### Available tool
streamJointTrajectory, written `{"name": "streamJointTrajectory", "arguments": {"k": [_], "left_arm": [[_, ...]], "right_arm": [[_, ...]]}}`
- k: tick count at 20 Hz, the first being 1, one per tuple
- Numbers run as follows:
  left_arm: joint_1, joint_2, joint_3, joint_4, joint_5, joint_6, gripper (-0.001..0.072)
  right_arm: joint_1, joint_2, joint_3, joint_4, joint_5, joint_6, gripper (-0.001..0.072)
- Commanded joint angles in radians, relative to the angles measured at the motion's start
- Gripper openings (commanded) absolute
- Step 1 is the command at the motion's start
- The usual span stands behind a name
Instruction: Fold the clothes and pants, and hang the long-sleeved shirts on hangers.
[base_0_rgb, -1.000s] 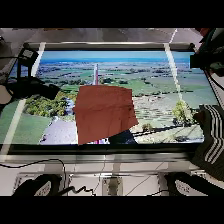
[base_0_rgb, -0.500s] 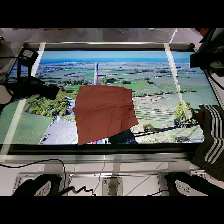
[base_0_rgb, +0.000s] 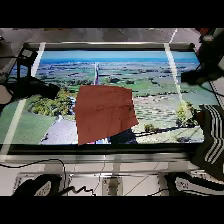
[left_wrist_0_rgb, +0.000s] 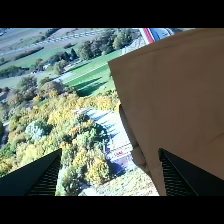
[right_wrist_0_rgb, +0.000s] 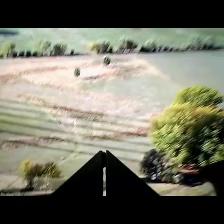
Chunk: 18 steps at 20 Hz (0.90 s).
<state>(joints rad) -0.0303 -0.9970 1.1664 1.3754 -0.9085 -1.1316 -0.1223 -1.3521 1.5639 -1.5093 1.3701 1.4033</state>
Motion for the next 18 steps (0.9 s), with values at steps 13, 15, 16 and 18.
{"name": "streamJointTrajectory", "arguments": {"k": [13, 15, 16, 18], "left_arm": [[0.06, -0.004, -0.002, 0.087, -0.194, -0.074, 0.042], [0.134, -0.022, -0.002, 0.086, -0.284, -0.073, 0.042], [0.175, -0.041, -0.003, 0.08, -0.346, -0.073, 0.042], [0.253, -0.089, -0.026, 0.042, -0.463, -0.072, 0.0421]], "right_arm": [[0.123, -0.294, -0.567, 0.74, -0.269, -0.114, 0.0517], [0.13, -0.309, -0.543, 0.746, -0.271, -0.116, 0.0445], [0.132, -0.315, -0.533, 0.746, -0.27, -0.124, 0.0446], [0.136, -0.327, -0.526, 0.745, -0.268, -0.14, 0.0402]]}}
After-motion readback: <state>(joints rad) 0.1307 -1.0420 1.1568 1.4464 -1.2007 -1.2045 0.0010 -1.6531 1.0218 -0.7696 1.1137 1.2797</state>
